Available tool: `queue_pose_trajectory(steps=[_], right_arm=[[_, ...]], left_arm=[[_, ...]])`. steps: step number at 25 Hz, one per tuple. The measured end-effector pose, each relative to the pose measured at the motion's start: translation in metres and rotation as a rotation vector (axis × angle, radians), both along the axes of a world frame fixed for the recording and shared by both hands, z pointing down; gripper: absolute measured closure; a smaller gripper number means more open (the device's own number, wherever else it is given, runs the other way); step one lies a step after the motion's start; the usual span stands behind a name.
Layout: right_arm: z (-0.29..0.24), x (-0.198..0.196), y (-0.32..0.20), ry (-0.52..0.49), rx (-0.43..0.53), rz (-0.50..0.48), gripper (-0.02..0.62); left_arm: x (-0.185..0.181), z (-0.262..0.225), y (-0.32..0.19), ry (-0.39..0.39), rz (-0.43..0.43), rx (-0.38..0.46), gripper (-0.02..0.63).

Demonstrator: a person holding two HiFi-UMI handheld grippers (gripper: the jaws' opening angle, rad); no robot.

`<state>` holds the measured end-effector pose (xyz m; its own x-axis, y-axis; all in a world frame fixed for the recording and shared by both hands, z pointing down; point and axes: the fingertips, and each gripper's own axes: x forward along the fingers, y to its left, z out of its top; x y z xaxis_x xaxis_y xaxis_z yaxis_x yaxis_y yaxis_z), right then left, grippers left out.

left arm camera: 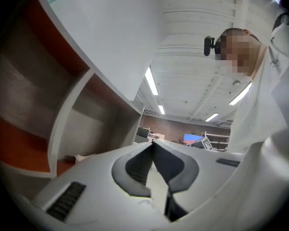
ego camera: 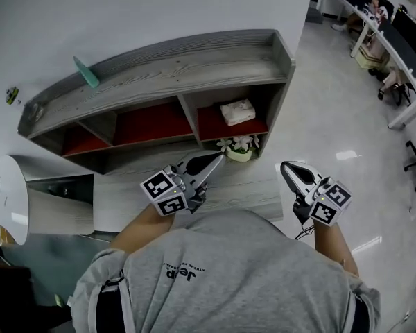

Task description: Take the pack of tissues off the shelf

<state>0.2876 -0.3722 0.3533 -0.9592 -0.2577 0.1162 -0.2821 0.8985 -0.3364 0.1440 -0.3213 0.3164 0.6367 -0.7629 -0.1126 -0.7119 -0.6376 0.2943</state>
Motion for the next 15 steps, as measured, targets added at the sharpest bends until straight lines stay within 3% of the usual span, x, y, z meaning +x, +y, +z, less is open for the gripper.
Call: queue_pose_trajectory(steps=[5,11,15], right_arm=[[0.002,0.003,-0.040,-0.014,0.005,-0.081,0.574],[0.011,-0.003,-0.061,-0.027,0.003,-0.145,0.575],[0.020,-0.007,-0.061,-0.028,-0.011,-0.169,0.575]], left_arm=[[0.020,0.006,-0.066,-0.249,-0.101,0.022,0.577],[0.023,0.050,-0.133,-0.618,-0.204,-0.071,0.577],[0.015,0.066,-0.160,-0.793,-0.252,-0.084,0.565]])
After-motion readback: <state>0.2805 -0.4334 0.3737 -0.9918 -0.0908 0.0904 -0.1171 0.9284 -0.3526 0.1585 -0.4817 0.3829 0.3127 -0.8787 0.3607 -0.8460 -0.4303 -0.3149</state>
